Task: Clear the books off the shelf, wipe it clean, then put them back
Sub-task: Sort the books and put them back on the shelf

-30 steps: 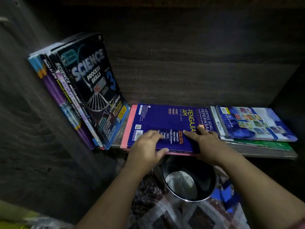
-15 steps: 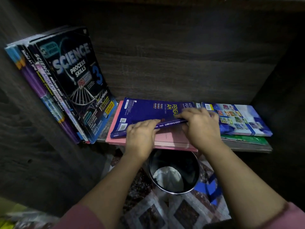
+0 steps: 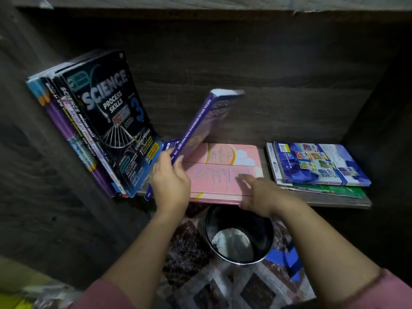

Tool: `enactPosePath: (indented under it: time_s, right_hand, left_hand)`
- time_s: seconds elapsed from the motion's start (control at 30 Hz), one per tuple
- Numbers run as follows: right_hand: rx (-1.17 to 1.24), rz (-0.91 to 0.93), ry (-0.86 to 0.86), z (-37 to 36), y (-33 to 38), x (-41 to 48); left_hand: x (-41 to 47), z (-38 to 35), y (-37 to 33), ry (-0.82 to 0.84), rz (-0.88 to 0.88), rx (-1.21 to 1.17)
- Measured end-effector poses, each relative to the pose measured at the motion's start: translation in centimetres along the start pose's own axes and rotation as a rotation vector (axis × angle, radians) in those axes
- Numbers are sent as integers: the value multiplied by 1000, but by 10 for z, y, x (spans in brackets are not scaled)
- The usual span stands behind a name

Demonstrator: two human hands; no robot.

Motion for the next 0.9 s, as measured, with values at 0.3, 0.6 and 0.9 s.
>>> enactPosePath:
  time_s: [0.3, 0.6, 0.9]
  right_hand:
    - [-150, -11, 45, -8, 13, 1]
    - [-178, -16, 44, -20, 23, 13]
    - [-185, -40, 37, -22, 29, 18]
  left_hand:
    - [14, 28, 7, -217, 48, -24]
    - [31, 45, 32, -355, 96, -15]
    - [30, 32, 40, -386, 253, 289]
Point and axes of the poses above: each hand's wrist, its own x-axis towards the middle knuckle, its own z-axis out of the back of the hand, y = z × x, the point moved 1 cm from there along x, towards the middle knuckle, and after that the axes turned 12 degrees about y, right-handed, at the moved point
